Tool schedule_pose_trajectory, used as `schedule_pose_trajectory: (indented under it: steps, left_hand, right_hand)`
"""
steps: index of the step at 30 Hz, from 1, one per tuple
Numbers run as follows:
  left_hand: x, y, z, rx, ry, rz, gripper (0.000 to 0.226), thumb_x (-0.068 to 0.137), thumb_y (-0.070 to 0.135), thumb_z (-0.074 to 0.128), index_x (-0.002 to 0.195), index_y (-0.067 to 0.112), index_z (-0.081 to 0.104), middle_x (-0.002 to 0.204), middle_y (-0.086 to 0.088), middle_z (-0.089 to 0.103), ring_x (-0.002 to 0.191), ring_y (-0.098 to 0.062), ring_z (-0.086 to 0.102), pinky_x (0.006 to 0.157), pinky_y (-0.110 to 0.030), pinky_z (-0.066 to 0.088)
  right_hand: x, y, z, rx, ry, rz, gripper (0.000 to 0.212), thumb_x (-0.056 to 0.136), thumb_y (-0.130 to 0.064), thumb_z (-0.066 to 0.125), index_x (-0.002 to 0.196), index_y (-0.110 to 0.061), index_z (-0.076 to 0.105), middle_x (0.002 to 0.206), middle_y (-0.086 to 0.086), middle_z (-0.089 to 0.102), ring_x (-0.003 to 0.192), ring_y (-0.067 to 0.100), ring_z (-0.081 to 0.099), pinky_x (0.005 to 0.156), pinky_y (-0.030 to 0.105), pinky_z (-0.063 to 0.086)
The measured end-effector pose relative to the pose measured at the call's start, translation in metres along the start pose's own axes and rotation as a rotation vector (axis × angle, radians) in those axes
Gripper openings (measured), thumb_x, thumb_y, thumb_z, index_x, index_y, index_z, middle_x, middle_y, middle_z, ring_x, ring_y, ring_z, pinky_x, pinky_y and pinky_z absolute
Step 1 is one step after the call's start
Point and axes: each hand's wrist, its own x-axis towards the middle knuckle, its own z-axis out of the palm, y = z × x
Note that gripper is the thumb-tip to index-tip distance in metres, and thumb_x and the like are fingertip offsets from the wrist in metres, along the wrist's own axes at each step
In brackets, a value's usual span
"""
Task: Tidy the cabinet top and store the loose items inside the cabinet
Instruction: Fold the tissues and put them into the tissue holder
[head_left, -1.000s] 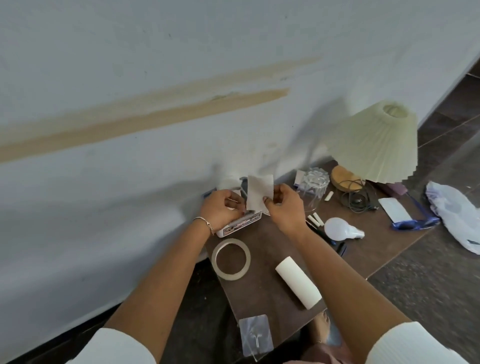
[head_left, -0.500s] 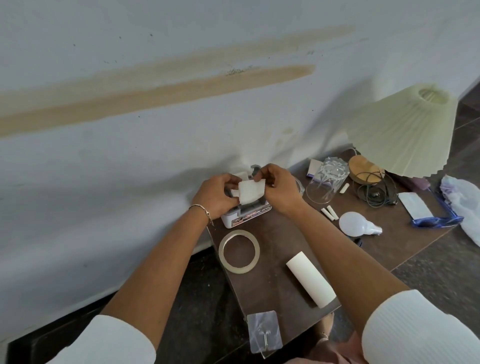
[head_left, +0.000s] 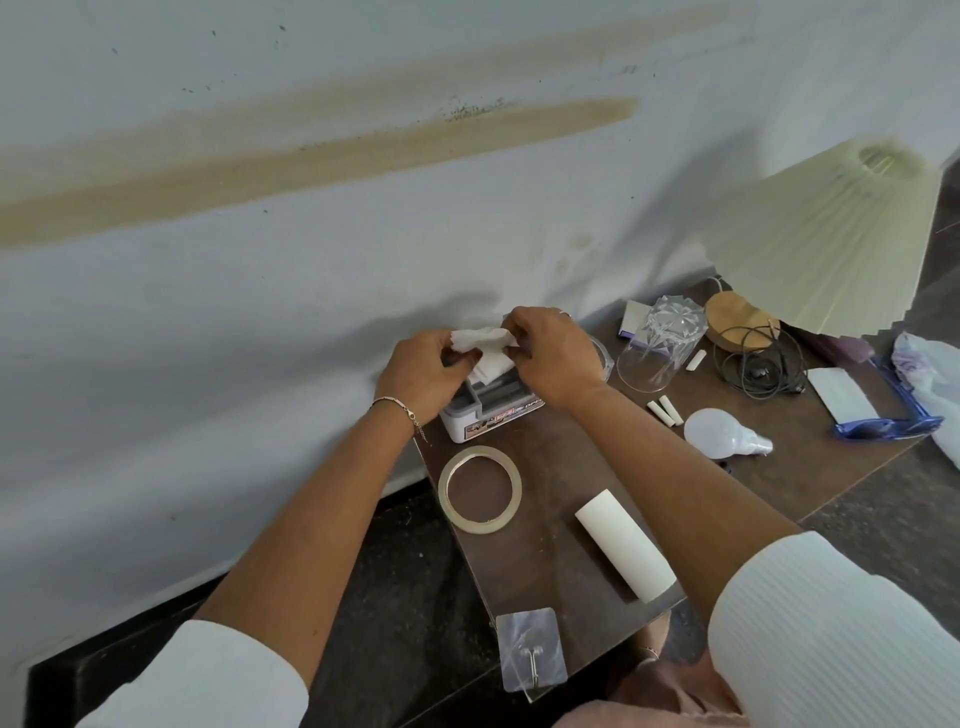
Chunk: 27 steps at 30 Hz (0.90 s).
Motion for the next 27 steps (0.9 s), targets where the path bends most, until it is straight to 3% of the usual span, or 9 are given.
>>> schedule_pose_trajectory:
  steps: [3, 7, 18, 24, 27]
  left_hand:
    - [-0.001, 0.0, -0.002, -0.011, 0.025, 0.0, 0.018, 0.085, 0.03, 0.063, 0.101, 0.025, 0.07, 0.097, 0.003, 0.073, 0.09, -0.015, 0.066, 0.08, -0.031, 0.053]
    - [-0.002, 0.001, -0.003, -0.031, 0.047, -0.012, 0.017, 0.082, 0.031, 0.066, 0.098, 0.028, 0.07, 0.093, 0.005, 0.073, 0.087, -0.013, 0.067, 0.081, -0.035, 0.055]
    - [-0.006, 0.005, -0.003, 0.026, 0.098, 0.021, 0.019, 0.085, 0.035, 0.064, 0.101, 0.026, 0.066, 0.09, 0.004, 0.071, 0.085, -0.016, 0.064, 0.076, -0.035, 0.054]
    - [-0.006, 0.006, -0.003, 0.091, 0.093, -0.009, 0.016, 0.081, 0.032, 0.065, 0.097, 0.031, 0.066, 0.09, 0.008, 0.071, 0.086, -0.015, 0.066, 0.077, -0.037, 0.055]
    - [-0.006, 0.009, -0.002, 0.096, 0.131, -0.015, 0.023, 0.08, 0.037, 0.066, 0.102, 0.028, 0.064, 0.09, 0.005, 0.071, 0.087, -0.019, 0.066, 0.076, -0.036, 0.055]
  right_hand:
    - [0.0, 0.0, -0.001, -0.084, 0.068, 0.007, 0.018, 0.087, -0.009, 0.06, 0.1, -0.019, 0.066, 0.102, 0.002, 0.067, 0.102, 0.026, 0.053, 0.079, 0.034, 0.041]
    - [-0.001, 0.0, 0.001, -0.151, 0.031, 0.004, 0.019, 0.087, -0.013, 0.06, 0.101, -0.023, 0.067, 0.105, 0.0, 0.068, 0.105, 0.025, 0.053, 0.087, 0.034, 0.037]
    - [-0.009, 0.003, 0.004, -0.179, 0.007, -0.032, 0.015, 0.09, -0.024, 0.059, 0.105, -0.02, 0.058, 0.092, 0.005, 0.068, 0.103, 0.029, 0.054, 0.087, 0.037, 0.033]
    - [-0.006, 0.002, 0.009, -0.288, 0.044, -0.083, 0.018, 0.085, -0.017, 0.063, 0.102, -0.022, 0.064, 0.102, 0.003, 0.064, 0.104, 0.028, 0.053, 0.087, 0.037, 0.033]
    - [-0.006, 0.003, 0.011, -0.327, 0.08, -0.066, 0.025, 0.085, -0.019, 0.062, 0.111, -0.019, 0.063, 0.107, 0.004, 0.062, 0.106, 0.03, 0.052, 0.087, 0.038, 0.033]
